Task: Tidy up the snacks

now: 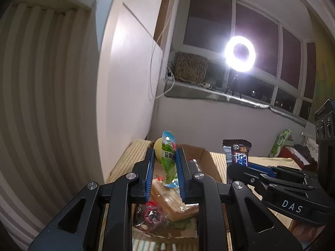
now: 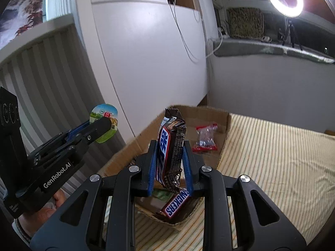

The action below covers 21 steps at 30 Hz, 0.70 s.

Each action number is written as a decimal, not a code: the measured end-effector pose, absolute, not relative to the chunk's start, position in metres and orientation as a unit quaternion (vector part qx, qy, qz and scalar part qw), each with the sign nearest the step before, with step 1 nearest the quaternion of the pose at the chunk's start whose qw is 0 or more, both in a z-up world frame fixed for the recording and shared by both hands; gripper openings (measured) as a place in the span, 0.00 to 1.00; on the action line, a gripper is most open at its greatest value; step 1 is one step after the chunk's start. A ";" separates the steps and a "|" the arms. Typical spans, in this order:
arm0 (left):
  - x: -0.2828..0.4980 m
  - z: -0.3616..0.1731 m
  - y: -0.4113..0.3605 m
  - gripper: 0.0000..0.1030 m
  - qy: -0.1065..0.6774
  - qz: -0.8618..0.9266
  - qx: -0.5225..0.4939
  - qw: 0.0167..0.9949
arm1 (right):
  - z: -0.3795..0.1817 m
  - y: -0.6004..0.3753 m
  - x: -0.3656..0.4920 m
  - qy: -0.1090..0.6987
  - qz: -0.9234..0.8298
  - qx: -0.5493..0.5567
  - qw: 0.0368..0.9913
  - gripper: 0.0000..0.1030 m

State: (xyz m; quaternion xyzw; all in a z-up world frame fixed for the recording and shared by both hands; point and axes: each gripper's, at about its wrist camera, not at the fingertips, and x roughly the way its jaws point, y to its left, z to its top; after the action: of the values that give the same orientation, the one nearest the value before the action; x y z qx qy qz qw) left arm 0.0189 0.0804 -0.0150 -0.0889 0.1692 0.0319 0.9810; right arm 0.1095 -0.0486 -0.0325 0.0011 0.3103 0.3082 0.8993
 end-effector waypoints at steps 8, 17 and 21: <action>0.030 -0.038 0.072 0.74 0.188 0.056 -0.059 0.979 | -0.049 -0.055 0.120 0.312 0.282 0.004 0.907 0.51; 0.016 -0.022 0.076 0.78 0.168 0.058 -0.055 0.983 | -0.015 -0.065 0.091 0.225 0.250 0.013 0.942 1.00; 0.014 -0.020 0.078 0.78 0.166 0.065 -0.048 0.983 | -0.009 -0.062 0.086 0.212 0.233 0.015 0.949 1.00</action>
State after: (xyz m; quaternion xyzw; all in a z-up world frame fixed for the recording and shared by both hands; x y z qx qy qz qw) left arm 0.0141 0.0782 -0.0204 -0.0484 0.1657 0.0652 0.9828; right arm 0.0856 -0.0625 -0.0093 0.0149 0.2123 0.2330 0.9489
